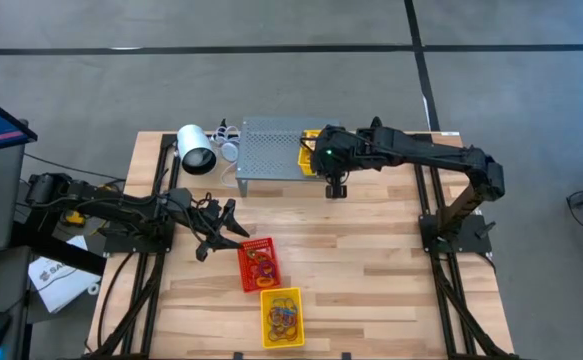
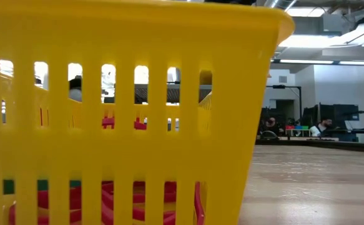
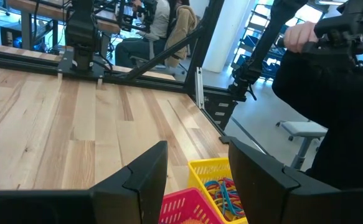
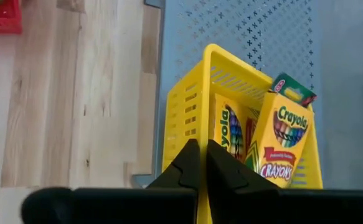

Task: Pick & Place Office Desk Supplies
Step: Put the top yellow bin on the shelf

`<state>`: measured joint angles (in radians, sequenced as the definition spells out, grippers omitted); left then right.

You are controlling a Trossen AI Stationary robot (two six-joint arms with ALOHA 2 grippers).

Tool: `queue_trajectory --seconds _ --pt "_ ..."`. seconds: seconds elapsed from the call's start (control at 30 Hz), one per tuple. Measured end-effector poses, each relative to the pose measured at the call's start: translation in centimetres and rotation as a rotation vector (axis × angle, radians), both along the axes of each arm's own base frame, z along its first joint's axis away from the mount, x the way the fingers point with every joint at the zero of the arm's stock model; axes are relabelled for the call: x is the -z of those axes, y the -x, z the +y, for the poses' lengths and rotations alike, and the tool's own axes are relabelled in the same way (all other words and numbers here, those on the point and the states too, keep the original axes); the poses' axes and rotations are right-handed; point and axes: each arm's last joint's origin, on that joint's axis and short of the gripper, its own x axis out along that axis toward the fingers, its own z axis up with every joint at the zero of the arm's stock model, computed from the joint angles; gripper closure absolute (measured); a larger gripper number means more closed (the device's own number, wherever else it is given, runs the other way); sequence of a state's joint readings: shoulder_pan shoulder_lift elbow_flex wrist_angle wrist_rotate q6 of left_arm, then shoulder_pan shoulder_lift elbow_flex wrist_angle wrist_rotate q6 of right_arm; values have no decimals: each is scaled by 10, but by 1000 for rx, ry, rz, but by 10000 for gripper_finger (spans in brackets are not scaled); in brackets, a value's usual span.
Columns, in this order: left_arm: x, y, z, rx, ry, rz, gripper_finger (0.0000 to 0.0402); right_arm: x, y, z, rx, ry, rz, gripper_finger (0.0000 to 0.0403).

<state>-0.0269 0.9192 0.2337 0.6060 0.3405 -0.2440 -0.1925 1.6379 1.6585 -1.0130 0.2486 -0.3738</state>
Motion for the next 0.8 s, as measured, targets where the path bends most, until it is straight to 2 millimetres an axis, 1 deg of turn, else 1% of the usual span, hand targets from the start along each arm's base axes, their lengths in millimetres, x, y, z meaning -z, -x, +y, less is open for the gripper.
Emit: queue_trajectory --seconds 0.13,0.33,0.43,0.67,0.8 --pt "0 0 0 -1 0 0 234 3 0 -5 13 -17 3 391" --pt "0 0 1 -19 -2 0 234 31 3 -15 45 -30 65 390" --pt "0 0 1 -20 -2 0 234 38 1 -16 48 -20 42 389" --pt "0 0 1 -29 -2 0 234 34 3 -15 29 -13 21 374" --pt "0 0 1 -30 -2 0 234 36 5 -14 28 -20 48 370"
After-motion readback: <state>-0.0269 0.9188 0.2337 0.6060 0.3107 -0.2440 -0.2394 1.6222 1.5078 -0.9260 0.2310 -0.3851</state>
